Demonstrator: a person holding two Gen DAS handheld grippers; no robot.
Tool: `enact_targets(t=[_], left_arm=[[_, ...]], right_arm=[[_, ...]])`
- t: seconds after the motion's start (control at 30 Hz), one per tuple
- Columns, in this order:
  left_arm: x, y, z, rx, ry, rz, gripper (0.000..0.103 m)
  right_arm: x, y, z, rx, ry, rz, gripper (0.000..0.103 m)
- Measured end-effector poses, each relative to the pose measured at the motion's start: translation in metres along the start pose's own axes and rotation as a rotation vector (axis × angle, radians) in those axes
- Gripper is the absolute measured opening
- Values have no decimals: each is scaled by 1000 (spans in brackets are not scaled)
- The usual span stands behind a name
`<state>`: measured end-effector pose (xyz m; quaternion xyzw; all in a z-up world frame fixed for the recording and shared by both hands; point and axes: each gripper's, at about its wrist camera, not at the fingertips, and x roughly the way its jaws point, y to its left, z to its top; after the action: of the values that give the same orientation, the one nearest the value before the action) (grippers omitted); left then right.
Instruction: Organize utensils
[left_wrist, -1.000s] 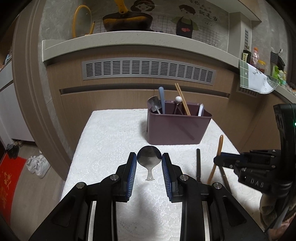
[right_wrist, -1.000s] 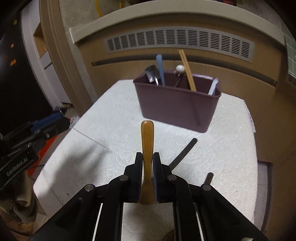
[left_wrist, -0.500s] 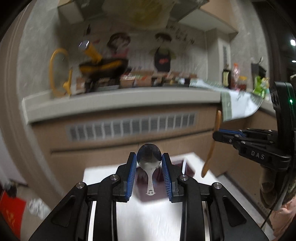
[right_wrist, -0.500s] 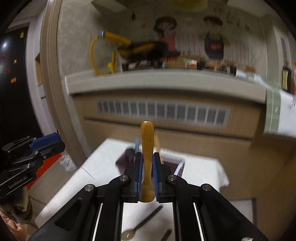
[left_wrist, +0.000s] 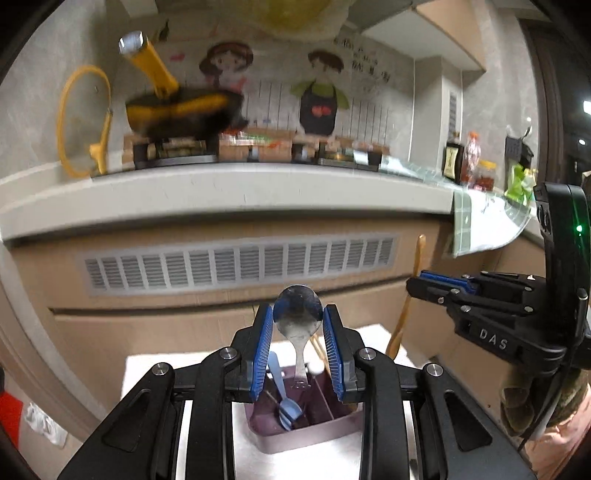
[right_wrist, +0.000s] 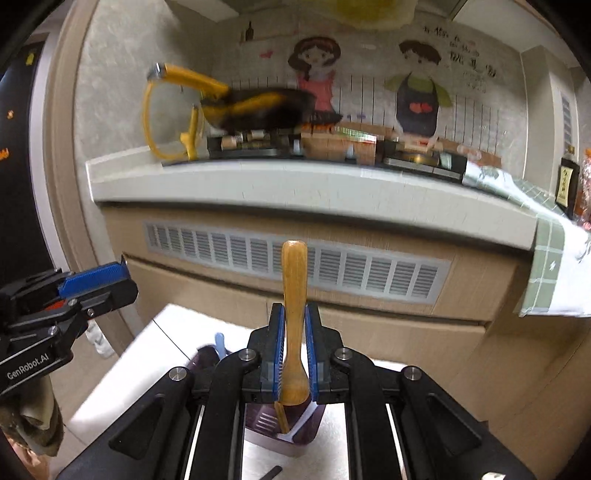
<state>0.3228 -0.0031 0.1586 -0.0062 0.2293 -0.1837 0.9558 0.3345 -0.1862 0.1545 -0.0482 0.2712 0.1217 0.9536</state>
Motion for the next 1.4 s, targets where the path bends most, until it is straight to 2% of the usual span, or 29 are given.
enact_targets(t=[0.2, 0.53, 0.63, 0.67, 0.7, 0.77, 0.97, 1.03, 1.1, 1.17, 1.33, 1.4], left_arm=[[43, 2, -25, -14, 100, -22, 29], [84, 0, -67, -30, 240, -37, 30], [88, -1, -73, -30, 257, -44, 39], [88, 0, -74, -35, 257, -43, 48], [87, 0, -76, -36, 252, -39, 55], [82, -1, -79, -29, 236, -19, 56], [65, -5, -93, -26, 243, -5, 56], [56, -7, -99, -33, 251, 0, 56], [46, -11, -106, -36, 261, 6, 56], [37, -14, -112, -37, 269, 12, 56], [12, -19, -134, -60, 295, 24, 59], [3, -21, -141, -69, 299, 34, 68]], right_arm=[[48, -1, -30, 12, 121, 16, 10], [99, 4, -73, 16, 272, 51, 10], [107, 7, -81, -8, 310, 57, 13], [108, 7, -84, -16, 312, 51, 19], [108, 6, -85, -18, 307, 44, 31], [101, 4, -86, -16, 280, 29, 47], [70, 0, -95, -9, 250, -3, 49], [58, 0, -102, -8, 249, -18, 55], [43, 0, -115, -5, 252, -26, 71], [30, 1, -128, -10, 263, -40, 76], [4, 3, -161, -10, 294, -58, 82], [-2, 4, -173, -6, 311, -64, 82]])
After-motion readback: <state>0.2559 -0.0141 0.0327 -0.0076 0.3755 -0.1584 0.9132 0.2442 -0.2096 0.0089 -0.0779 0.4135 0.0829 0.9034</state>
